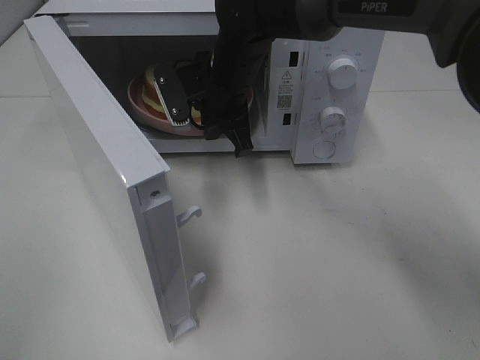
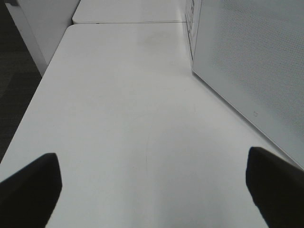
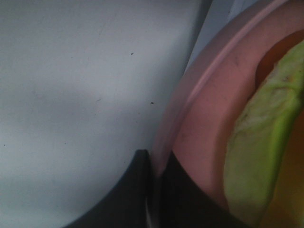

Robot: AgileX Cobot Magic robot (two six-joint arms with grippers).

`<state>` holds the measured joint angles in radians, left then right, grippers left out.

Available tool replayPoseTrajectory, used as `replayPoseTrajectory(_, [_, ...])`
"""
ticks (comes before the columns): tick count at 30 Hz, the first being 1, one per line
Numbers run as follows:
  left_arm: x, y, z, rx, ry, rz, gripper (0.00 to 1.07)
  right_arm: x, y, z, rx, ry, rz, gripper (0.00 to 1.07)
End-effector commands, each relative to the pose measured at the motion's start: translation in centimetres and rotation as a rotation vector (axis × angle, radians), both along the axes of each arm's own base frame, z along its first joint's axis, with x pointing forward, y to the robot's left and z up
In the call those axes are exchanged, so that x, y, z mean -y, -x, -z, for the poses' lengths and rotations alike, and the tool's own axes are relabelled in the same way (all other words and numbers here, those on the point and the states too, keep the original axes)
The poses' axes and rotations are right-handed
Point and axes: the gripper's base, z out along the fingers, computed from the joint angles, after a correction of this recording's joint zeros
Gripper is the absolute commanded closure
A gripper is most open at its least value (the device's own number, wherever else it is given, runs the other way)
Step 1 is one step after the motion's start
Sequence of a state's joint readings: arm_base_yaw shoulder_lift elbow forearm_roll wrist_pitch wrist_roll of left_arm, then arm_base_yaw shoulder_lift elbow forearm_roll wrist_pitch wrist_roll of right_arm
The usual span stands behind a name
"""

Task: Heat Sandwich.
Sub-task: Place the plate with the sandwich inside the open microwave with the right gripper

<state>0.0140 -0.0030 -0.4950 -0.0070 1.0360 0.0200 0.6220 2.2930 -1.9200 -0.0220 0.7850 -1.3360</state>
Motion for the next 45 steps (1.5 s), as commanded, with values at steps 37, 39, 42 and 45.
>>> replayPoseTrajectory(37, [0.1,0.4,0.0,0.032,0.006,-0.001,0.03,0.3,-3.1,1.3,0.057,-0.131,0.195,0.37])
replayPoseTrajectory(39, [0.1,0.4,0.0,0.032,0.006,-0.001,0.03,0.2,-3.1,1.1,0.051,-0.145,0.221,0.37])
replayPoseTrajectory(42, [0.1,0.4,0.0,0.032,0.006,-0.001,0.03,0.3,-3.0,0.8,0.051,-0.155,0.237,0.37])
replayPoseTrajectory(45, [0.1,0.4,0.0,0.032,0.006,-0.001,0.03,0.3,-2.8,0.2,0.053,-0.169,0.254,0.35])
